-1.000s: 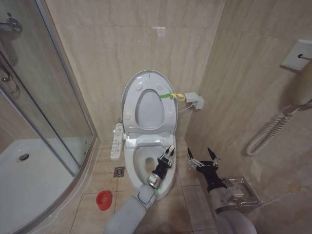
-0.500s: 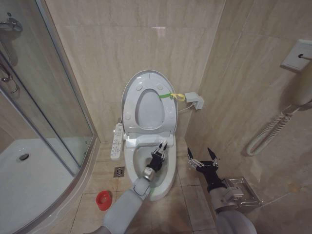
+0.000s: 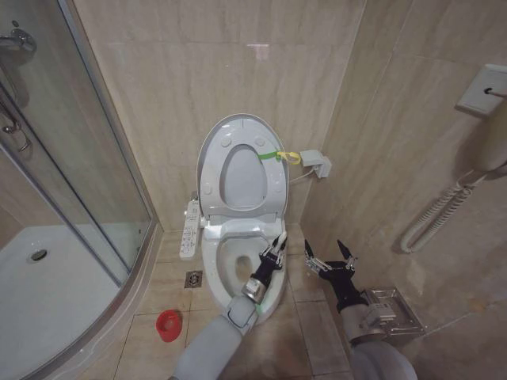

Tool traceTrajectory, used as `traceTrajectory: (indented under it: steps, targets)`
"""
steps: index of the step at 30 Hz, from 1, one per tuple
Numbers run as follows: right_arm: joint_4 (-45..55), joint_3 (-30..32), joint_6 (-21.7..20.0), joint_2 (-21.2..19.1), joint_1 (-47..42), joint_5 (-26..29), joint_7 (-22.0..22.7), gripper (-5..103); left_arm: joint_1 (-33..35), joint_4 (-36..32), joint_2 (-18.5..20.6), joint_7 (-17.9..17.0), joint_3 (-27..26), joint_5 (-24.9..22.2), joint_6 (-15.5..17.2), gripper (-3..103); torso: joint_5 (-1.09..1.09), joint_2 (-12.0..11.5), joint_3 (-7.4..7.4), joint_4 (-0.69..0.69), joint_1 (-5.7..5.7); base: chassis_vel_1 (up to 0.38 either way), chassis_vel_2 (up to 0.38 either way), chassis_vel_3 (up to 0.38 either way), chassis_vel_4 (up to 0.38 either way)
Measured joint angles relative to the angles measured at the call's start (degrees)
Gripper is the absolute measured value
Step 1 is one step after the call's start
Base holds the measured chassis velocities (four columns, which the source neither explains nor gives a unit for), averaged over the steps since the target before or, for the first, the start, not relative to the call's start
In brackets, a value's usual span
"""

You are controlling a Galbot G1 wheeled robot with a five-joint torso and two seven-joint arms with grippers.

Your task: Open the toilet lid, clean the toilet bowl with a toilet brush, close the toilet lid, and flush.

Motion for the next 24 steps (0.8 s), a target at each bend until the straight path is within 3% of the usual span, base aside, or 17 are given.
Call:
traceTrajectory:
  steps: [2,8,13,17,24]
  targets:
    - [0.0,0.0,0.0,0.0,0.0,0.0,0.0,100,-1.1,3.4,0.0,0.2,-1.2,0.1,-1.1,20,0.0,0.0,0.0,0.0,0.0,0.0,0.0,0.0,0.0]
    - [0.0,0.0,0.0,0.0,0.0,0.0,0.0,100,-2.8,5.3,0.2,0.3,-3.0,0.0,-1.5,20,-0.01,0.0,0.01,0.0,0.0,0.0,0.0,0.0,0.0]
    - [0.0,0.0,0.0,0.0,0.0,0.0,0.0,100,-3.2,1.8,0.5,0.0,-4.2,-0.2,-1.2,20,-0.01,0.0,0.0,-0.01,0.0,0.0,0.0,0.0,0.0]
    - [0.0,0.0,0.0,0.0,0.0,0.0,0.0,100,-1.3,-3.1,1.2,-0.2,-2.2,-0.8,0.0,20,-0.01,0.0,0.0,-0.01,0.01,0.0,0.0,0.0,0.0]
    - [0.0,0.0,0.0,0.0,0.0,0.0,0.0,100,1.2,-4.1,0.3,-0.2,-0.3,-0.1,-0.1,20,0.0,0.0,0.0,0.0,0.0,0.0,0.0,0.0,0.0]
